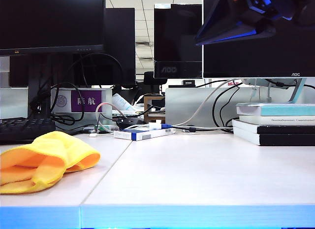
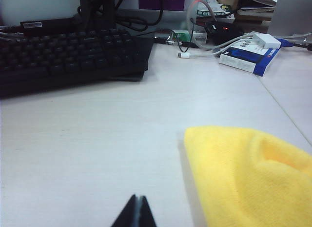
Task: Wipe the table from front to back using the rag.
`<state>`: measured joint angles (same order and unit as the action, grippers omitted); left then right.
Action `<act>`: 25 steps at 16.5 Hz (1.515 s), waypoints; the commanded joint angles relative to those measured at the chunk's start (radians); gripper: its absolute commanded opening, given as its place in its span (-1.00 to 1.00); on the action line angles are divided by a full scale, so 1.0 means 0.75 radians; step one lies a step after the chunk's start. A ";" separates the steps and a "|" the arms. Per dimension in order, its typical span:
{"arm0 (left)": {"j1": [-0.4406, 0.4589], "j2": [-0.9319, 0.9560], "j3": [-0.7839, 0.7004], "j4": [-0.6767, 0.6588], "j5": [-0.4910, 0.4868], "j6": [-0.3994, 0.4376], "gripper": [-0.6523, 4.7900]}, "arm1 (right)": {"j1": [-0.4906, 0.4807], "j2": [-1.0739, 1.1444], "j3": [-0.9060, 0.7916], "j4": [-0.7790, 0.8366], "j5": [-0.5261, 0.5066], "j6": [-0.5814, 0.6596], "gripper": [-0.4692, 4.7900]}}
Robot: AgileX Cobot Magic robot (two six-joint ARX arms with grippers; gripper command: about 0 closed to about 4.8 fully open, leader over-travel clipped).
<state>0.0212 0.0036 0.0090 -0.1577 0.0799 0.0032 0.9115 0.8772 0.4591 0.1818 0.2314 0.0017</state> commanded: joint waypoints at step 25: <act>-0.002 -0.003 -0.002 -0.021 0.014 -0.004 -0.78 | -0.973 -1.167 -0.610 -0.455 -0.093 0.164 -0.82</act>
<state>0.0212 0.0036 0.0093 -0.1577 0.0830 0.0029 0.1886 0.0029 0.0082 -0.1642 0.1574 0.0944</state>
